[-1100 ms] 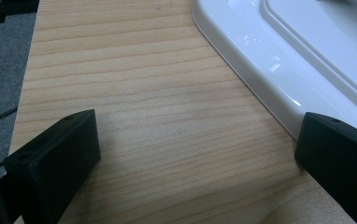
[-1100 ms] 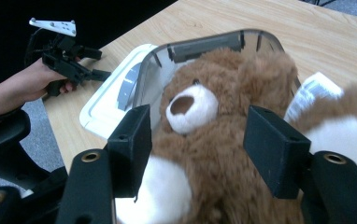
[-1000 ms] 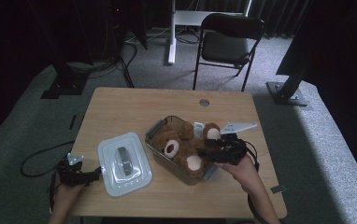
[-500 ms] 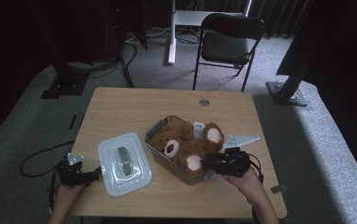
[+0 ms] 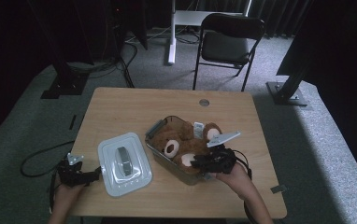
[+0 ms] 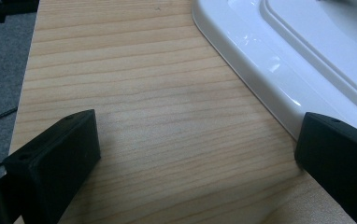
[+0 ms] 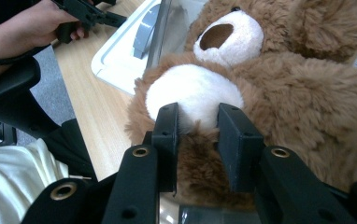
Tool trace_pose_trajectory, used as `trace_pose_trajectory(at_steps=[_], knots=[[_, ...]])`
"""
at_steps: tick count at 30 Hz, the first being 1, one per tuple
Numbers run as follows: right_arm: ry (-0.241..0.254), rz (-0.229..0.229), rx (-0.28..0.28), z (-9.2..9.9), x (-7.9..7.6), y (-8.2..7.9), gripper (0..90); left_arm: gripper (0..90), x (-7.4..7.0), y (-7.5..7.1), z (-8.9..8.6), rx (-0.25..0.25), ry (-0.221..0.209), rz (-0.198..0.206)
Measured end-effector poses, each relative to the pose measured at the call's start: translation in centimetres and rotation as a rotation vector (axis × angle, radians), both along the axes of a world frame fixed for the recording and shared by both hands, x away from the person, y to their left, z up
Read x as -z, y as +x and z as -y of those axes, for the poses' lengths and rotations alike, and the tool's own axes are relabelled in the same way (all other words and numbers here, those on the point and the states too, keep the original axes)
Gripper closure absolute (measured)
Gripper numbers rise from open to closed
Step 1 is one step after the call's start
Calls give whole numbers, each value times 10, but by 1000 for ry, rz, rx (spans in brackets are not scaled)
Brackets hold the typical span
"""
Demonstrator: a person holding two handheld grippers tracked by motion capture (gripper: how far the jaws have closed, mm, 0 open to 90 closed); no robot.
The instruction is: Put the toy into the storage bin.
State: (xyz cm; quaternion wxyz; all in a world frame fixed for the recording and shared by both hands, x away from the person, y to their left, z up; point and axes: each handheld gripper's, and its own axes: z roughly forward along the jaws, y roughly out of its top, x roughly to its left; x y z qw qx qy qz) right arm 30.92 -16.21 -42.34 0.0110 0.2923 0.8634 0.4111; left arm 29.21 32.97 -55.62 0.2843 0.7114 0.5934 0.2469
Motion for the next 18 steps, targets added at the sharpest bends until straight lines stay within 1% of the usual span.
trace_pose_trajectory(at_steps=[3, 5, 7, 8, 10, 11, 13, 14, 18], knots=[[-23, 4, -4, -7, 0, 5, 695, 7, 0, 0, 0, 0, 0, 0], [-58, 11, -7, -14, 0, 7, 706, 7, 0, 0, 0, 0, 1, -1], [-83, 8, -10, -19, 1, 10, 722, 7, 0, 0, 0, -1, -1, 0], [-95, -3, -14, -22, 2, 12, 733, 7, 0, 0, 0, 0, -1, 0], [-109, -10, -23, -25, 3, 15, 739, 7, 0, 0, 0, -2, -2, 2], [-117, -23, -25, -27, 4, 16, 746, 7, 0, 0, 0, -1, -1, 1], [-140, -19, -34, -31, 4, 18, 752, 7, 0, 0, 0, 0, 0, 0], [-151, -29, -37, -33, 5, 19, 761, 7, 0, 0, 0, 0, 0, 0], [-195, -42, -58, -40, 9, 21, 796, 7, 0, 0, 0, 0, 1, 0]])
